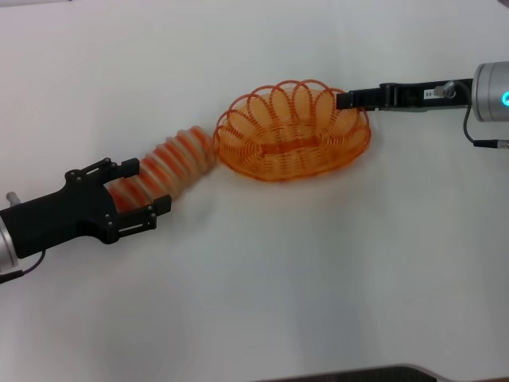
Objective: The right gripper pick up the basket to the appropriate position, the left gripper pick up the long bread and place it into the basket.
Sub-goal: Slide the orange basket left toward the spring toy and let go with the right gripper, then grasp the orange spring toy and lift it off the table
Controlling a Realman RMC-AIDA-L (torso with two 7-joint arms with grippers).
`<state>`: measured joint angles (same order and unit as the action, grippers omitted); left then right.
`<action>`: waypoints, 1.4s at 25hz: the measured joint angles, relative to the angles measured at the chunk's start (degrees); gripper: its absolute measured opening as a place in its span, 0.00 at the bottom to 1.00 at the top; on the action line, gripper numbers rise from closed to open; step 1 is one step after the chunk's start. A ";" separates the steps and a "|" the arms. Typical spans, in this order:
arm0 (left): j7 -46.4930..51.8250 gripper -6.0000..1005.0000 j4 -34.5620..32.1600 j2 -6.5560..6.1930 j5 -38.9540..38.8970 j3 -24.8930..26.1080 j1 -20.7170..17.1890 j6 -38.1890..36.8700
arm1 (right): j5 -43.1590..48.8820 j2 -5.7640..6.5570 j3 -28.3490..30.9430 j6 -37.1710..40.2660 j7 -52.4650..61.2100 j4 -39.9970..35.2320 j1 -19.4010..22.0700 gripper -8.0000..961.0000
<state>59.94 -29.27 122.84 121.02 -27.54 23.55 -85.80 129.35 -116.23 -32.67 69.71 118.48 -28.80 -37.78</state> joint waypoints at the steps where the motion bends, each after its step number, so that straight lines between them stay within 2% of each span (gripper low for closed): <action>1: 0.00 0.79 0.00 -0.04 0.00 0.03 0.00 0.02 | 0.00 0.00 0.00 0.00 0.00 0.00 0.00 0.64; 13: 0.00 0.79 0.00 -0.03 -0.06 0.14 0.16 0.05 | -14.13 0.26 0.15 5.10 -6.29 -5.31 6.92 0.82; 19: 0.07 0.79 0.00 -0.02 -2.08 0.49 0.35 0.06 | -19.31 0.83 0.34 7.04 -11.70 -5.40 8.65 0.96; 29: 1.49 0.79 -2.05 -0.23 -2.03 0.46 0.36 0.53 | -21.42 1.66 4.59 13.60 -15.32 -5.40 9.13 0.96; 35: 9.92 0.79 -9.27 -0.24 1.82 -1.57 0.89 0.93 | -21.43 2.07 5.16 15.97 -15.96 -5.39 9.20 0.96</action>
<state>69.86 -38.54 122.60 122.84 -29.11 24.45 -84.87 107.92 -114.16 -27.51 85.68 102.52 -34.19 -28.58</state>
